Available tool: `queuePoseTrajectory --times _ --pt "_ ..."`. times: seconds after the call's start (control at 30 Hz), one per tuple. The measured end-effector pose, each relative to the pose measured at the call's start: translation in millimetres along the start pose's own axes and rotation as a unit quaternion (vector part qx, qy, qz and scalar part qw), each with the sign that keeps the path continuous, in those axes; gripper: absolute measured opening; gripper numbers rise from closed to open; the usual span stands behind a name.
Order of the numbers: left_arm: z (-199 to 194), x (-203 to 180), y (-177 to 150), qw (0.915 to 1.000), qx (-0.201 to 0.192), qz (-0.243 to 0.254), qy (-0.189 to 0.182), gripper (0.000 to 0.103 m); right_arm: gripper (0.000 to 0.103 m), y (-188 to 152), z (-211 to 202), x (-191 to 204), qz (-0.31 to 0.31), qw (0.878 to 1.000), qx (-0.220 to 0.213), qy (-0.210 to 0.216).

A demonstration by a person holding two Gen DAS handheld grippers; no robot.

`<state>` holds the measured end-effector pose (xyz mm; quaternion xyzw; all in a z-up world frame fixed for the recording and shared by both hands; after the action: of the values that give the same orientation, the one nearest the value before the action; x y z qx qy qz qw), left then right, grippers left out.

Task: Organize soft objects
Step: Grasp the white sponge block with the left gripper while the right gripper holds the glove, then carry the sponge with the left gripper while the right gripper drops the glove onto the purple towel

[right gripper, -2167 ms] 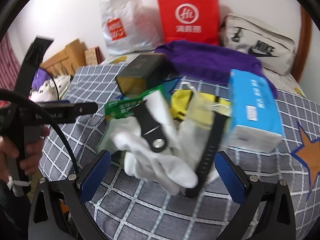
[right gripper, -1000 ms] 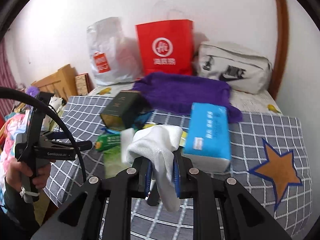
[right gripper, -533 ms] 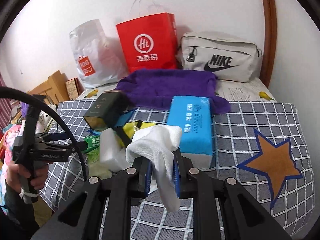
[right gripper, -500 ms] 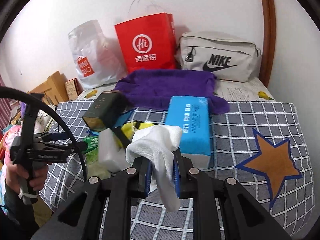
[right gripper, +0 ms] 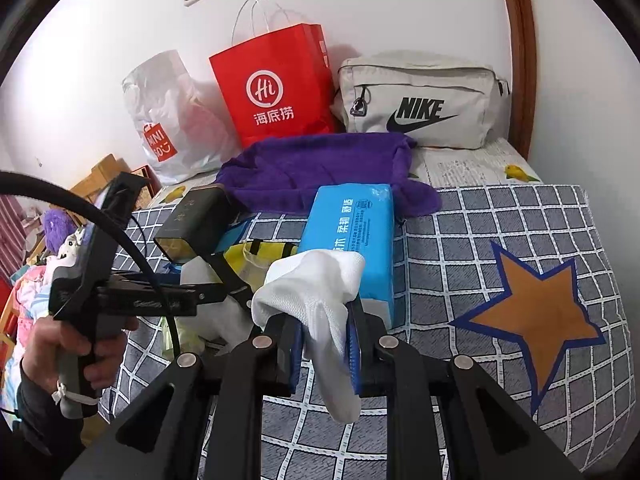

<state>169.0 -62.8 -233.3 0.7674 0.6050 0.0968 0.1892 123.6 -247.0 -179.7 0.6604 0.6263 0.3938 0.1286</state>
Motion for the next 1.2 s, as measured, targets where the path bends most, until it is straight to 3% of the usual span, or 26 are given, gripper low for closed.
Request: queuePoseTrajectory --times 0.07,0.17,0.6,1.2 --pt "-2.3 -2.7 0.2 0.9998 -0.005 -0.003 -0.019 0.053 0.019 0.5 -0.2 0.2 0.0 1.0 0.0 0.004" --pt "-14.6 -1.2 2.6 0.9995 -0.025 0.018 0.0 0.052 0.019 1.2 -1.3 1.3 -0.002 1.0 -0.002 0.006" --pt "-64.7 23.6 17.4 0.9966 -0.081 0.014 -0.013 0.051 0.019 11.6 -10.0 20.1 -0.018 1.0 -0.012 0.012" --pt "-99.5 66.0 54.6 0.9915 -0.129 0.01 0.001 0.051 0.019 69.1 3.1 45.3 -0.015 0.999 -0.027 0.025"
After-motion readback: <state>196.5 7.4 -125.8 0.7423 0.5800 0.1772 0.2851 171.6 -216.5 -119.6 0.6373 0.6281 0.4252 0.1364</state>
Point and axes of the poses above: each gripper's, at about its wrist camera, not at the fingertips, and z roughly the way its jaws point, x to its left, y to its top, the point moved 9 cm from there along z, roughly the way its jaws point, and after that the axes turned 11 degrees about z, right-handed, at the moved point
